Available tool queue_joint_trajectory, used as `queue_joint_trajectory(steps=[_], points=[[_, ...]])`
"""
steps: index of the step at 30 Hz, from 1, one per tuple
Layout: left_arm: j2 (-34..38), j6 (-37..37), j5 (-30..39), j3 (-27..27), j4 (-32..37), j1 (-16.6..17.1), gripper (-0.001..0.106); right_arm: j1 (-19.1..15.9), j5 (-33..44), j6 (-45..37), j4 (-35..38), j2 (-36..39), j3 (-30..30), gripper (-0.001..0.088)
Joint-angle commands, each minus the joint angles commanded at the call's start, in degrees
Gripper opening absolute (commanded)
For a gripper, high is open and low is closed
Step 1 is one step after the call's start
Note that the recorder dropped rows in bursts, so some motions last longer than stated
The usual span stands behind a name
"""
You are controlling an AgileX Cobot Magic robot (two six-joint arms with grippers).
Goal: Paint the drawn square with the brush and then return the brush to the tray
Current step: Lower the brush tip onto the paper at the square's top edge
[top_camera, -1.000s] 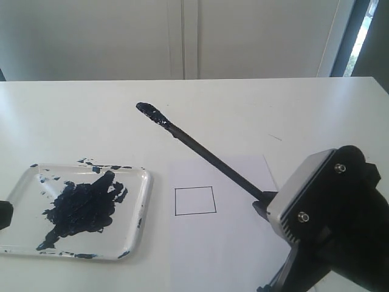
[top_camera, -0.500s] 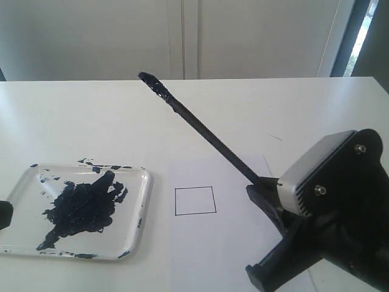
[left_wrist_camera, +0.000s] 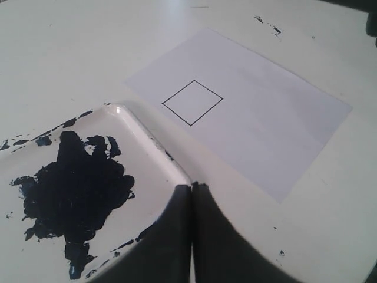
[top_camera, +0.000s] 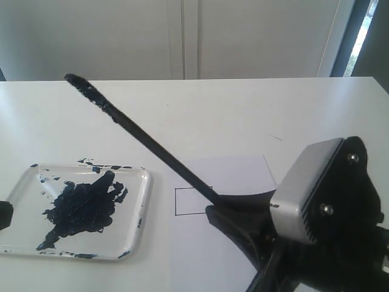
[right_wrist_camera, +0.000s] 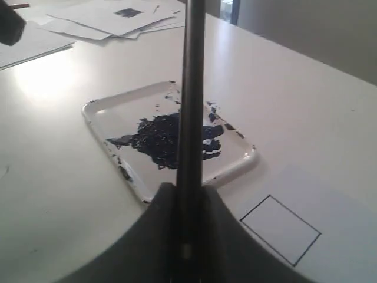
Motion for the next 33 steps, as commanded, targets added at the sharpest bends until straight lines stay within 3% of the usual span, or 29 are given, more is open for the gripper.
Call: queue_joint_trajectory(steps=[6, 12, 16, 21, 28, 33], points=[[0.0, 0.0, 0.0, 0.0, 0.0, 0.0, 0.0, 0.0, 8.87, 3.62, -3.82, 0.0, 0.0, 0.0], [0.0, 0.0, 0.0, 0.0, 0.0, 0.0, 0.0, 0.0, 13.52, 17.81, -17.35, 0.0, 0.0, 0.0], [0.0, 0.0, 0.0, 0.0, 0.0, 0.0, 0.0, -0.1, 14.9, 17.19, -18.5, 0.0, 0.0, 0.0], [0.0, 0.0, 0.0, 0.0, 0.0, 0.0, 0.0, -2.74, 16.35, 17.06, -19.41, 0.0, 0.0, 0.0], [0.0, 0.0, 0.0, 0.0, 0.0, 0.0, 0.0, -6.36, 26.29, 17.46, -24.82, -0.14, -2.81, 0.0], [0.0, 0.0, 0.0, 0.0, 0.0, 0.0, 0.0, -7.37, 37.03, 26.81, -37.09, -3.2, -7.35, 0.0]])
